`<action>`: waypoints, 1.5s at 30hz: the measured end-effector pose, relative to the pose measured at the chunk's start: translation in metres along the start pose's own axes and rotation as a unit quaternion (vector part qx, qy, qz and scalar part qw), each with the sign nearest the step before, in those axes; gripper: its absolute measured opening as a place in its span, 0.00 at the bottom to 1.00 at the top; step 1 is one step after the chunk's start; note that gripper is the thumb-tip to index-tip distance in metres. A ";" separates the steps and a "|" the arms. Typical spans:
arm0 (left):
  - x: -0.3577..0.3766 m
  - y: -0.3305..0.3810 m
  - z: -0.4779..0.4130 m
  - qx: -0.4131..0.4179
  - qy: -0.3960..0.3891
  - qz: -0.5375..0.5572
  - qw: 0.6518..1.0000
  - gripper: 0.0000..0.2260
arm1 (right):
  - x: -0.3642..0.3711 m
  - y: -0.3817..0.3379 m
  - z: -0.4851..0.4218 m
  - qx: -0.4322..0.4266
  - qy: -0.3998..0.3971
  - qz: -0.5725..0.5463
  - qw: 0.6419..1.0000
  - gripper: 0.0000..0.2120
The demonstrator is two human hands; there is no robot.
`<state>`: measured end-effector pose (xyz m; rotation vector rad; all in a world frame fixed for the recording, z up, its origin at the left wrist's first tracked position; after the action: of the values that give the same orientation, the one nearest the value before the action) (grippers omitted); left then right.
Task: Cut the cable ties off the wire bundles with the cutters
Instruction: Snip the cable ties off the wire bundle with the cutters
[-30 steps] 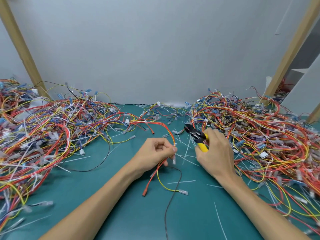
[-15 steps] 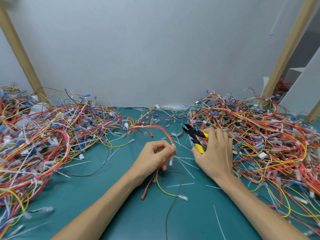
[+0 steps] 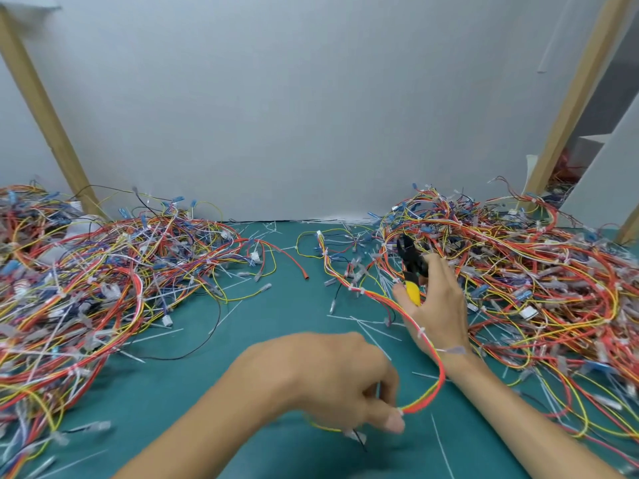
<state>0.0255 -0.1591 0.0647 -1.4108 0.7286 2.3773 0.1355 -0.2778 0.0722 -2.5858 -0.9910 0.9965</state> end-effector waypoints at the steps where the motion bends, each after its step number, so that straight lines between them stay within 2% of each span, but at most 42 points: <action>1: -0.002 -0.008 -0.002 -0.016 0.001 0.005 1.000 0.11 | 0.000 0.000 0.000 0.002 0.001 -0.001 1.000 0.16; 5: -0.014 -0.044 -0.002 -0.082 0.003 0.001 0.997 0.10 | 0.000 0.000 0.002 0.012 -0.007 0.005 1.000 0.16; 7: -0.034 -0.068 0.000 -0.126 0.080 -0.041 0.988 0.08 | 0.004 -0.002 0.001 0.002 -0.027 0.009 1.000 0.16; 9: -0.062 -0.088 0.005 -0.156 0.195 -0.072 0.966 0.06 | 0.007 -0.004 0.000 -0.008 -0.042 0.016 0.999 0.15; 11: -0.081 -0.102 0.010 -0.161 0.279 -0.010 0.946 0.08 | 0.010 -0.004 0.001 -0.011 -0.056 0.027 0.998 0.16; 15: -0.086 -0.138 -0.003 -0.185 0.368 0.191 0.891 0.10 | 0.011 -0.002 0.001 -0.010 -0.060 0.037 0.997 0.19; 18: -0.091 -0.153 -0.024 -0.211 0.429 0.214 0.852 0.09 | 0.011 -0.001 0.001 -0.007 -0.058 0.035 0.998 0.20; 21: -0.103 -0.155 -0.058 -0.236 0.441 0.191 0.845 0.11 | 0.010 -0.002 0.001 -0.008 -0.056 0.026 0.998 0.20; 26: -0.094 -0.170 -0.107 -0.347 0.359 0.106 0.860 0.20 | 0.008 -0.002 0.001 -0.009 -0.054 0.015 0.998 0.20; 29: -0.093 -0.177 -0.112 -0.370 0.352 0.086 0.855 0.19 | 0.009 -0.001 0.001 -0.009 -0.061 0.018 0.998 0.19; 33: -0.106 -0.176 -0.109 -0.336 0.346 0.144 0.864 0.12 | 0.005 -0.001 0.001 -0.004 -0.042 0.036 0.998 0.20; 36: -0.143 -0.164 -0.088 -0.252 0.417 0.198 0.851 0.15 | -0.005 0.008 0.002 0.035 0.000 0.077 0.996 0.22; 38: -0.170 -0.159 -0.068 -0.192 0.461 0.297 0.814 0.15 | -0.009 0.016 0.003 0.071 0.019 0.071 0.995 0.22; 39: -0.184 -0.158 -0.058 -0.158 0.477 0.368 0.782 0.15 | -0.010 0.018 0.004 0.082 0.021 0.067 0.994 0.21; 42: -0.224 -0.149 -0.030 -0.011 0.482 0.579 0.657 0.13 | -0.010 0.018 0.004 0.090 0.014 0.056 0.994 0.21; 45: -0.243 -0.137 -0.004 0.118 0.446 0.707 0.536 0.12 | -0.009 0.018 0.004 0.098 0.009 0.045 0.994 0.21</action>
<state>0.2109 -0.0438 0.2380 -2.2737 3.3557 1.5330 0.1372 -0.2981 0.0667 -2.4908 -0.7387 1.0350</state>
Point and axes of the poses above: each hand's wrist, its own z-axis away from the middle knuckle, its own x-axis out of the palm, y = z × x, the point moved 10 cm from there along -z, towards the middle knuckle, and after that the axes turned 10 degrees about -x, right-handed, at the moved point
